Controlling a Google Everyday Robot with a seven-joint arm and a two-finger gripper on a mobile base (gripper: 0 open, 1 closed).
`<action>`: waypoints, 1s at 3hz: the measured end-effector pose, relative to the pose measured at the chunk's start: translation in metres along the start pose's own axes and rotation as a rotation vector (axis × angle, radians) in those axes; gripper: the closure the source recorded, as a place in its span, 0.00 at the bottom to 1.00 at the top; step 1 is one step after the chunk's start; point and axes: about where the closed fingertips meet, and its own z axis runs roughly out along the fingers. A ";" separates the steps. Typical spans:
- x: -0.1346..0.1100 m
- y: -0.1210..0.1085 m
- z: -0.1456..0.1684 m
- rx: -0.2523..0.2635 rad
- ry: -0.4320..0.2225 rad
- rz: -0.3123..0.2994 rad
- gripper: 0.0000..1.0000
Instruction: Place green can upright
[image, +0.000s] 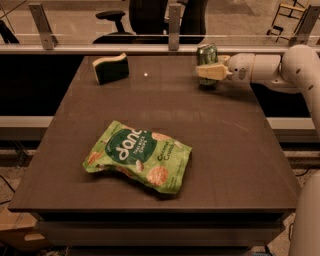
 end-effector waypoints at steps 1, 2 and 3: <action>-0.001 0.000 0.000 0.000 0.000 0.000 1.00; -0.001 0.000 0.000 0.000 0.000 0.000 1.00; -0.001 0.000 0.000 0.000 0.000 0.000 1.00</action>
Offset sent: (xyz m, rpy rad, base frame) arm 0.0096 -0.0157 -0.0450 0.0949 0.0403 -0.0093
